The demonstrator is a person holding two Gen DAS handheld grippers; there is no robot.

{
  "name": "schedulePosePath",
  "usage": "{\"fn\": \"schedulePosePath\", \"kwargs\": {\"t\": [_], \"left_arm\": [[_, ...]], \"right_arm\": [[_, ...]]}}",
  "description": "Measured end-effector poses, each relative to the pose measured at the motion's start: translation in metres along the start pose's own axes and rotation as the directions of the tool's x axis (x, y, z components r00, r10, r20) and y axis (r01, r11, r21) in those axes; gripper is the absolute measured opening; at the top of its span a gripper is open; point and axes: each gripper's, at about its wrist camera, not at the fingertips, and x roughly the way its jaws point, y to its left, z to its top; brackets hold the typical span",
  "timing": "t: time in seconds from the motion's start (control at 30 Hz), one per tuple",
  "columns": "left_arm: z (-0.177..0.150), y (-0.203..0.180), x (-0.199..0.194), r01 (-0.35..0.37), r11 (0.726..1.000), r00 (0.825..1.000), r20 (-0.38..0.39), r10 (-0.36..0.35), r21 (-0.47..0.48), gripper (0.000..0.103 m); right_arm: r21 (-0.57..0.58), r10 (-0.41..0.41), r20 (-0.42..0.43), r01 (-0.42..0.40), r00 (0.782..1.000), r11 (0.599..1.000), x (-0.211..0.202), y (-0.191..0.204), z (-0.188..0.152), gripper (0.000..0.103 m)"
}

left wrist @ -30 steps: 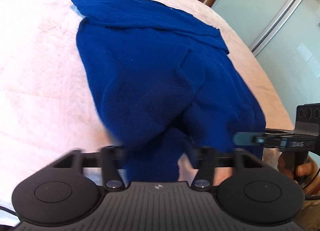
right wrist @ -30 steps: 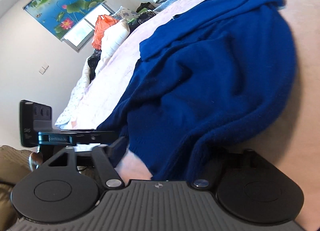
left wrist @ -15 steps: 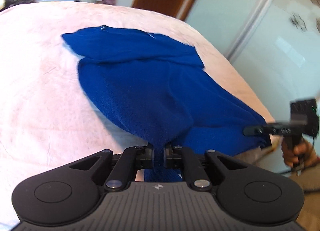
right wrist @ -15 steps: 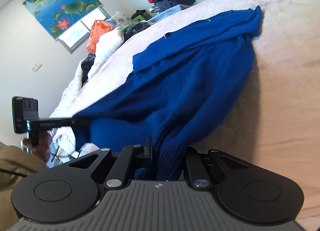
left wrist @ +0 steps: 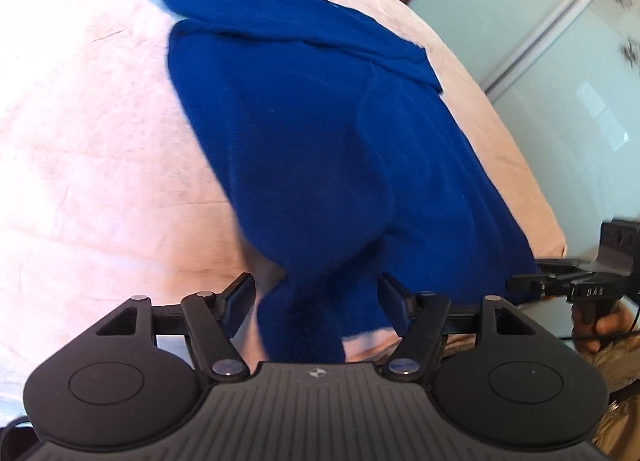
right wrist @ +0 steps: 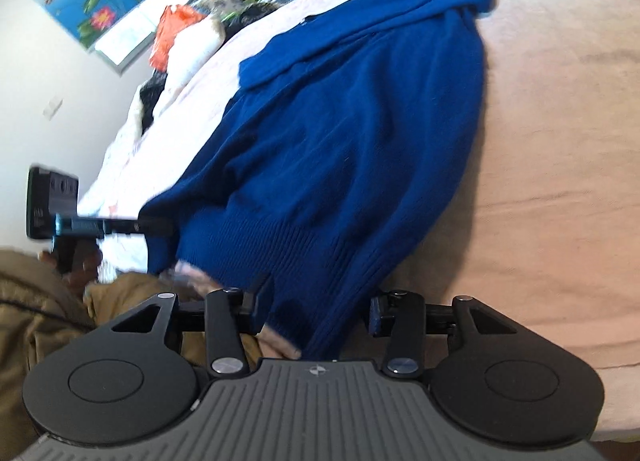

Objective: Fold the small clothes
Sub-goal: 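Grasp the sweater hem with the left tool while the right tool grasps it too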

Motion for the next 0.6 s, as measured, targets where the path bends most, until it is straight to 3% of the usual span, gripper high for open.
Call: {"fn": "schedulePosePath", "kwargs": {"t": [0.03,0.07,0.1,0.13,0.23,0.37,0.5,0.6], "left_arm": [[-0.002,-0.005,0.002,-0.003,0.999,1.0,-0.008,0.004,0.032,0.066],[-0.003,-0.009,0.003,-0.009,0.998,1.0,-0.013,0.009,0.06,0.057],[-0.004,-0.012,0.003,-0.008,0.996,1.0,-0.019,0.01,0.083,0.042],[-0.003,-0.014,0.004,-0.008,0.996,0.999,-0.033,0.011,0.093,0.017],[0.0,-0.016,0.0,-0.024,0.996,1.0,-0.008,0.025,0.088,0.01],[0.008,-0.021,-0.025,-0.04,0.992,0.994,0.103,0.028,0.119,0.009],[0.016,-0.028,-0.061,-0.025,0.987,0.973,0.232,-0.013,0.161,0.009],[0.015,-0.029,-0.077,0.006,0.982,0.962,0.268,-0.058,0.19,0.009]], "right_arm": [[-0.016,-0.015,0.0,0.015,1.0,1.0,0.0,0.004,0.001,0.043],[-0.034,-0.036,-0.004,0.036,0.999,0.999,0.003,0.008,0.002,0.028],[-0.049,-0.053,-0.005,0.052,0.999,0.997,0.004,0.012,0.001,0.018],[-0.064,-0.064,-0.003,0.064,0.998,0.996,0.004,0.015,0.002,0.018],[-0.099,-0.063,0.024,0.065,0.998,0.993,-0.001,0.025,0.006,0.016],[-0.111,-0.022,0.102,0.034,0.995,0.993,-0.018,0.032,0.02,0.014],[-0.101,0.034,0.209,-0.013,0.977,0.995,-0.045,0.032,0.03,0.013],[-0.093,0.076,0.255,-0.054,0.964,0.994,-0.059,0.028,0.032,0.013]]}}
